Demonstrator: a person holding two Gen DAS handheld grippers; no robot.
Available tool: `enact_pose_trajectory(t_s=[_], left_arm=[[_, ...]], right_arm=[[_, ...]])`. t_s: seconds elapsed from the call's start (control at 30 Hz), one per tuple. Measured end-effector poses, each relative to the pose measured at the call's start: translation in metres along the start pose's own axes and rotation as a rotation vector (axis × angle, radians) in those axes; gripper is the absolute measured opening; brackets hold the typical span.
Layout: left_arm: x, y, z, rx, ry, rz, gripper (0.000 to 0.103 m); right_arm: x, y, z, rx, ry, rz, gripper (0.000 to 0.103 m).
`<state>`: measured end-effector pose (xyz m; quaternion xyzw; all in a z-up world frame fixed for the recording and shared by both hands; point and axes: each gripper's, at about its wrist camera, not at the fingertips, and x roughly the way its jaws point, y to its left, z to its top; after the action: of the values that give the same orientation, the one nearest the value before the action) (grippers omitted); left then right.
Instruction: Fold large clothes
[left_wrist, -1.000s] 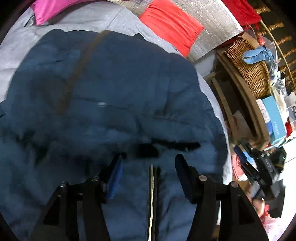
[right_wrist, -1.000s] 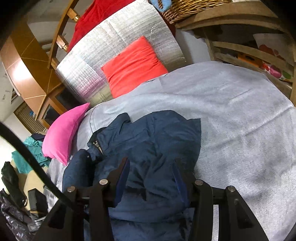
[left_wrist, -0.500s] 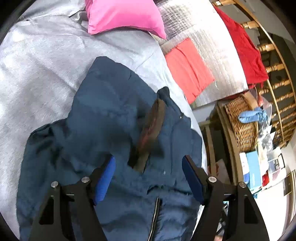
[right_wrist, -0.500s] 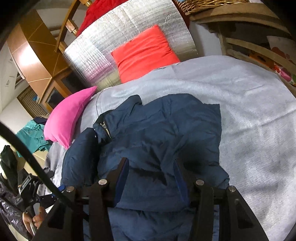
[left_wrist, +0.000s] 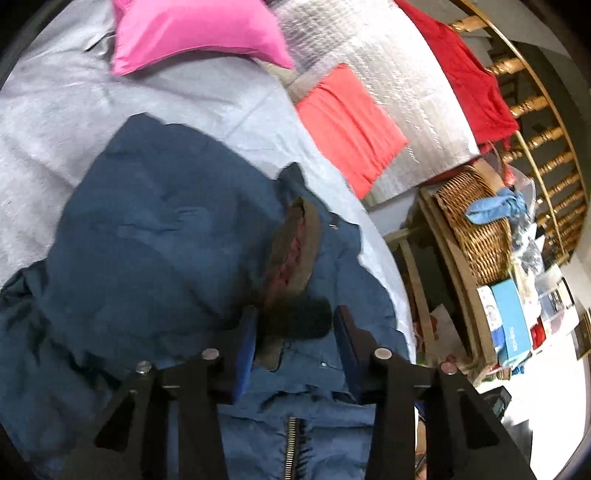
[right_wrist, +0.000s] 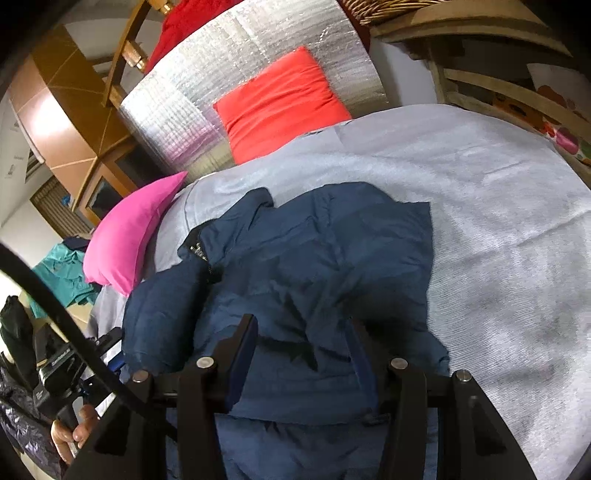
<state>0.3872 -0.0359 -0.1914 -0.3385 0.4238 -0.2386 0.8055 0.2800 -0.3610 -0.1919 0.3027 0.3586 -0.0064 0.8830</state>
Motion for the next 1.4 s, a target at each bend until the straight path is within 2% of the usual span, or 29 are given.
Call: enact_pose_trajectory(t_s=[0.27, 0.6, 0.63, 0.67, 0.73, 0.9, 1.0, 1.07, 1.1, 1.17, 1.23, 1.27, 1.33, 1.4], left_arm=[[0.007, -0.076, -0.019, 0.182, -0.024, -0.114, 0.041], [0.025, -0.131, -0.056, 0.315, 0.058, -0.172, 0.043], [0.028, -0.135, -0.061, 0.326, 0.074, -0.178, 0.047], [0.031, -0.138, -0.065, 0.335, 0.091, -0.176, 0.063], [0.04, -0.144, -0.073, 0.357, 0.146, -0.16, 0.083], [0.054, -0.144, -0.084, 0.4, 0.252, -0.112, 0.083], [0.039, -0.132, -0.071, 0.38, 0.214, -0.093, 0.083], [0.019, -0.118, -0.054, 0.353, 0.141, -0.047, 0.083], [0.01, -0.111, -0.046, 0.348, 0.097, 0.006, 0.083], [-0.007, -0.096, -0.033, 0.346, 0.005, 0.143, 0.083], [-0.021, -0.078, -0.021, 0.336, -0.054, 0.269, 0.083], [-0.027, -0.066, -0.014, 0.318, -0.071, 0.341, 0.083], [-0.037, -0.043, -0.005, 0.274, -0.091, 0.447, 0.083], [-0.044, -0.024, 0.001, 0.247, -0.096, 0.51, 0.083]], right_arm=[[-0.015, -0.016, 0.005, 0.034, -0.03, -0.007, 0.053], [-0.03, -0.027, 0.007, 0.045, -0.047, -0.015, 0.054], [-0.031, -0.029, 0.008, 0.049, -0.05, -0.012, 0.054], [-0.032, -0.03, 0.01, 0.056, -0.053, -0.01, 0.054], [-0.034, -0.032, 0.012, 0.072, -0.056, -0.002, 0.054], [-0.034, -0.037, 0.014, 0.109, -0.038, 0.034, 0.054], [-0.033, -0.042, 0.014, 0.14, -0.032, 0.061, 0.054], [-0.033, -0.049, 0.014, 0.186, -0.021, 0.109, 0.06], [-0.031, -0.051, 0.013, 0.213, -0.011, 0.143, 0.063], [-0.025, -0.053, 0.011, 0.256, 0.016, 0.208, 0.064], [-0.019, -0.05, 0.01, 0.259, 0.03, 0.223, 0.064], [-0.016, -0.046, 0.009, 0.251, 0.036, 0.216, 0.064], [-0.005, -0.038, 0.009, 0.215, 0.05, 0.145, 0.064], [0.007, -0.033, 0.007, 0.182, 0.048, 0.08, 0.064]])
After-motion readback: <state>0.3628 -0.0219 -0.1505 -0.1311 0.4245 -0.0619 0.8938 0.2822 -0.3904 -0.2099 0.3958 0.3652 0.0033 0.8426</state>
